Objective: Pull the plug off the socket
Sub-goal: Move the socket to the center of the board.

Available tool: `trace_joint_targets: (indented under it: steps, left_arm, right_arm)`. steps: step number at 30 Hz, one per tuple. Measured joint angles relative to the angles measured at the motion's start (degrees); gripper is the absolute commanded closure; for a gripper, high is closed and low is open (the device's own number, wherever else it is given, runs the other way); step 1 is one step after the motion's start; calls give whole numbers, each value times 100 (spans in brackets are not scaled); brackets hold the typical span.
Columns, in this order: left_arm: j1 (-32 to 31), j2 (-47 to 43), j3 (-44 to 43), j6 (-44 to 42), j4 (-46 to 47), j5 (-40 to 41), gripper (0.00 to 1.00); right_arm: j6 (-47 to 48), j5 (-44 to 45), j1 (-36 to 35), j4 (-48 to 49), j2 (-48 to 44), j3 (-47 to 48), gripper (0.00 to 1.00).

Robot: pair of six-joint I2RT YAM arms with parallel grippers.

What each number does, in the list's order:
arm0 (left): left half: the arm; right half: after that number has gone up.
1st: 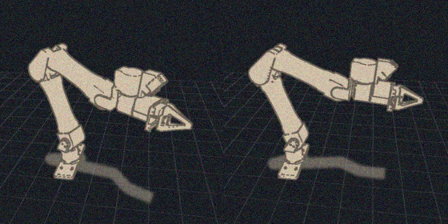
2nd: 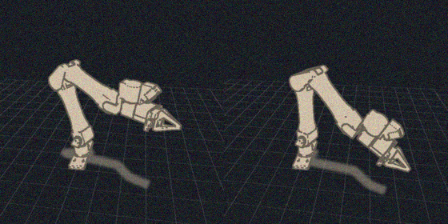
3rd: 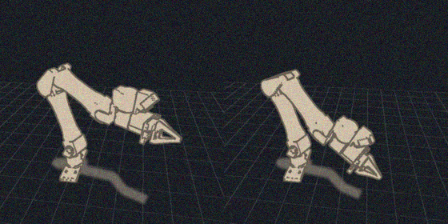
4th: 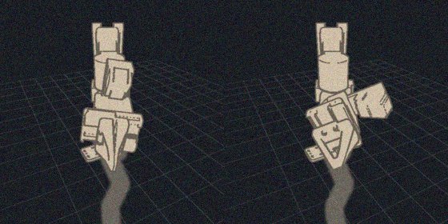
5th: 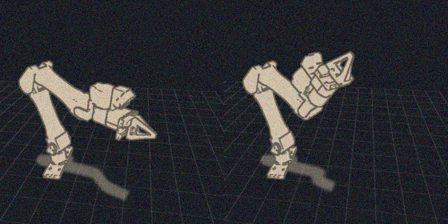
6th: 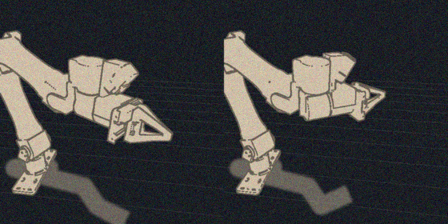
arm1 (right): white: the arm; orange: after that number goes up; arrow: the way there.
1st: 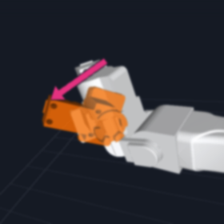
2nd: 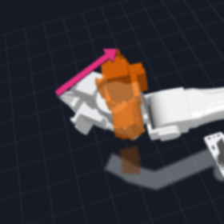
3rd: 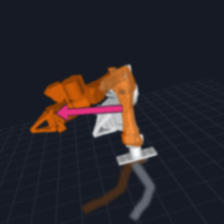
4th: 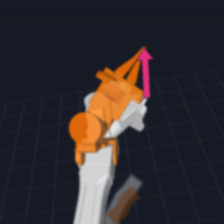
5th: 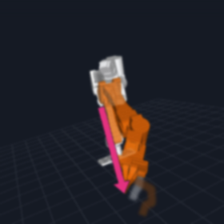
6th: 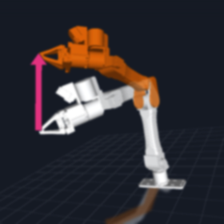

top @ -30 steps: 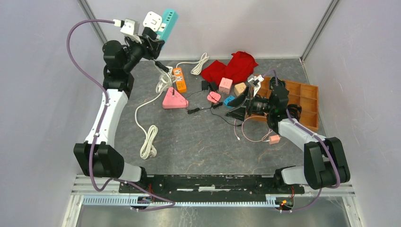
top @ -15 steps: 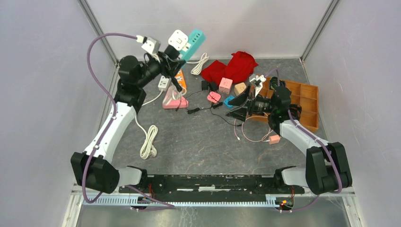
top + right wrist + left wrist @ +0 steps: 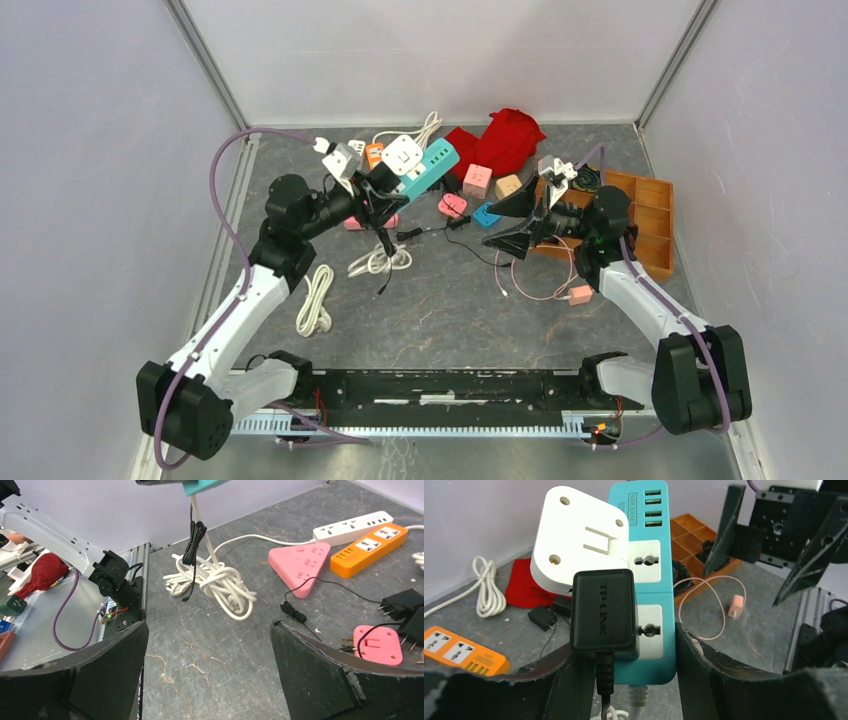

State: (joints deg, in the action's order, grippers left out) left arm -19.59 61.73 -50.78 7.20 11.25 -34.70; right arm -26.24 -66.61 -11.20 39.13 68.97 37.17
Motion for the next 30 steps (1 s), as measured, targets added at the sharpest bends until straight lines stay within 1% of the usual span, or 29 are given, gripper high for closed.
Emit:
trace_joint_targets:
  steps: [8,16,23,30]
  left_arm:
    - [-437,-516,896,-151,136,-17,98]
    - [-737,-522,1665,-409,214,-33,98]
    - [-1073,-251,2173,-616,584,-42,98]
    - [-1440,367,2435,-984,938,-55,98]
  right_arm:
    - [125,-72,105,109,-332,-4,2]
    - [254,-90,249,153,-577,-46,2]
    - [205,-94,249,269,-476,-68,2]
    - [-59,-133,249,538,-59,-146,2]
